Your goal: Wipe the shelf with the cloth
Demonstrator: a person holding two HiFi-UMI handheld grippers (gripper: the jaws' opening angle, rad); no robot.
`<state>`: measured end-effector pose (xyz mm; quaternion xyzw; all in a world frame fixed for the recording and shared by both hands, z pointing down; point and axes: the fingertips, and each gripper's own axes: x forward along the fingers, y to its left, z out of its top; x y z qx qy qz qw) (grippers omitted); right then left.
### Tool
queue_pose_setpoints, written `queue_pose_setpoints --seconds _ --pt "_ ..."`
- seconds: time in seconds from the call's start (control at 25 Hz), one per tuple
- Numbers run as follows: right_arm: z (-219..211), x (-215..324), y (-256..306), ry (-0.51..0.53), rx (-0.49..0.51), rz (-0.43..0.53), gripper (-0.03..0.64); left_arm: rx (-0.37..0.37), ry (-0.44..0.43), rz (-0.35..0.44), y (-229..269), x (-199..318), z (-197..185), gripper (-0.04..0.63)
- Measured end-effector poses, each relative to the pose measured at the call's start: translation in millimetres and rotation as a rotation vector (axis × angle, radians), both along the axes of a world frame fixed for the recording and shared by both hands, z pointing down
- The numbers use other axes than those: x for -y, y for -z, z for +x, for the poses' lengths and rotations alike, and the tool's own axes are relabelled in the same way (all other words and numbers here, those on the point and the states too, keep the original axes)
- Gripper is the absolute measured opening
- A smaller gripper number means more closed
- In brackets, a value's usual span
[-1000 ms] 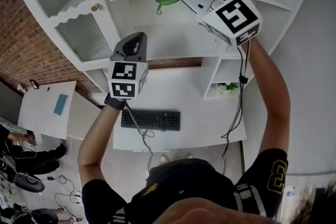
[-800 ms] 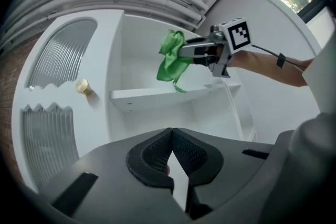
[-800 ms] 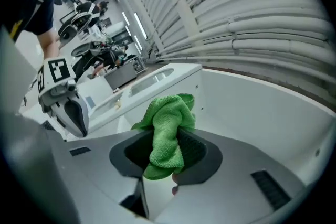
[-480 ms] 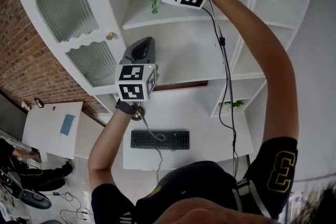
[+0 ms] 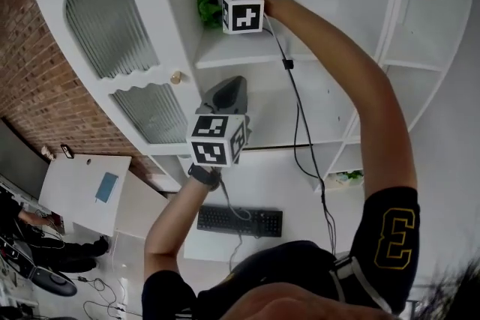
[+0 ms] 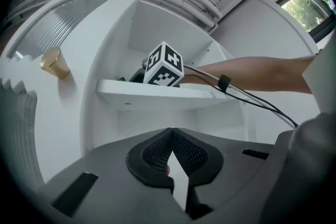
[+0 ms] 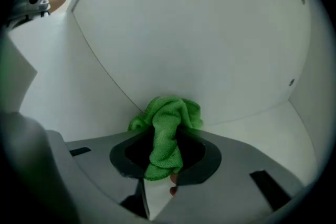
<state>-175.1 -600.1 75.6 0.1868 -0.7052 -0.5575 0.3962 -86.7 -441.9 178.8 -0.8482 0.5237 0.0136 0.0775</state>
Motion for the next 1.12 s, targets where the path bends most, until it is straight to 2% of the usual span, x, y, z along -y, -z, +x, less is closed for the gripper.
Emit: queue_pose_setpoints --seconds 0.2,0.44,0.72,1.12 --pt "-9.2 23.4 -15.2 -0.018 -0.076 -0.022 0.095 0.025 -0.010 0.001 -11.1 10.3 6.2 0.009" --pt "-15.8 31.1 -10.7 -0.029 -0.024 -0.052 0.091 0.023 0.000 0.049 -15.6 26.0 9.5 0.009" --pt "-11.3 29.7 -12.5 -0.063 -0.035 -0.042 0.086 -0.044 0.036 0.024 -24.5 27.5 -3.5 0.009" --pt "3.4 31.2 -13.6 -0.099 -0.022 -0.062 0.084 -0.035 0.024 0.007 -31.5 28.6 1.5 0.009"
